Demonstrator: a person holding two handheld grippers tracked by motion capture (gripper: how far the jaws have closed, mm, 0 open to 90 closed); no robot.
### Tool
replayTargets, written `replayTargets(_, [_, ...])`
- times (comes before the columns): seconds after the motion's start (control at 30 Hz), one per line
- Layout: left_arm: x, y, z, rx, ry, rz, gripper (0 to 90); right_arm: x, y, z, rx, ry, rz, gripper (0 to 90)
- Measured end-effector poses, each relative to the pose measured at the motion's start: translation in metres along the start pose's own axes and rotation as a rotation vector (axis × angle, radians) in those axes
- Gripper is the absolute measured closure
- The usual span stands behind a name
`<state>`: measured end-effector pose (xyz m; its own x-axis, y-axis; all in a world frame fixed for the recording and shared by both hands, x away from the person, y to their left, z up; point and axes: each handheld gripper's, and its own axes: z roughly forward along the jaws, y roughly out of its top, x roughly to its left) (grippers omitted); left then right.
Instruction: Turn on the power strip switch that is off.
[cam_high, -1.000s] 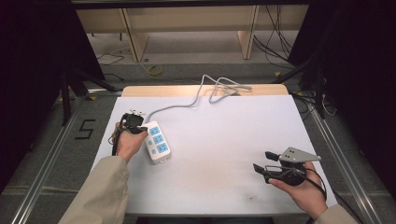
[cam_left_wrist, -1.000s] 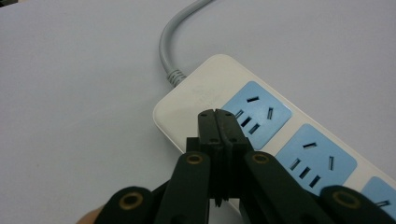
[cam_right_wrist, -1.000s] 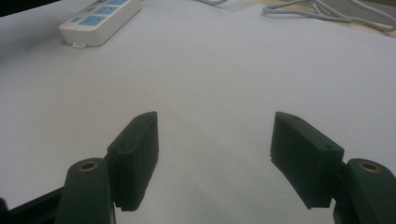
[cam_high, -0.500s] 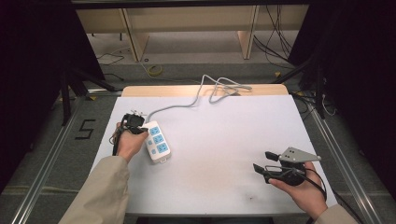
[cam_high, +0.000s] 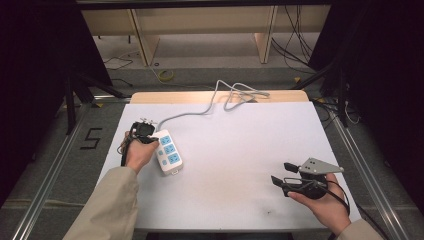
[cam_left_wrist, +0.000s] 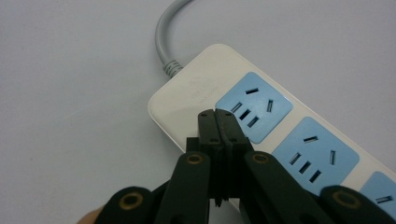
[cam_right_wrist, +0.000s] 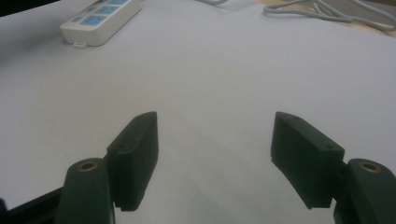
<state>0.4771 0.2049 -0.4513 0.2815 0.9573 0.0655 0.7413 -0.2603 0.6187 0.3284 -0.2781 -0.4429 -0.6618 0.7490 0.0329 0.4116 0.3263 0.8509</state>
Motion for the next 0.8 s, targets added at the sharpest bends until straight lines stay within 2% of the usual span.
replayTargets(0.33, [0.0002,0.0003,0.0002,0.009,-0.001,-0.003,89.9,-0.0001,0.0001,-0.0003,-0.001,0.002,0.000,32.6])
replayTargets(0.57, [0.0004,0.0035,0.0009,0.035,0.002,-0.028,89.9,0.0001,-0.0001,0.0000,0.001,0.004,0.001,32.6])
replayTargets(0.8, [-0.0008,0.0051,0.0014,0.048,0.010,-0.031,89.9,0.0001,0.0000,0.0000,0.002,0.005,0.002,32.6])
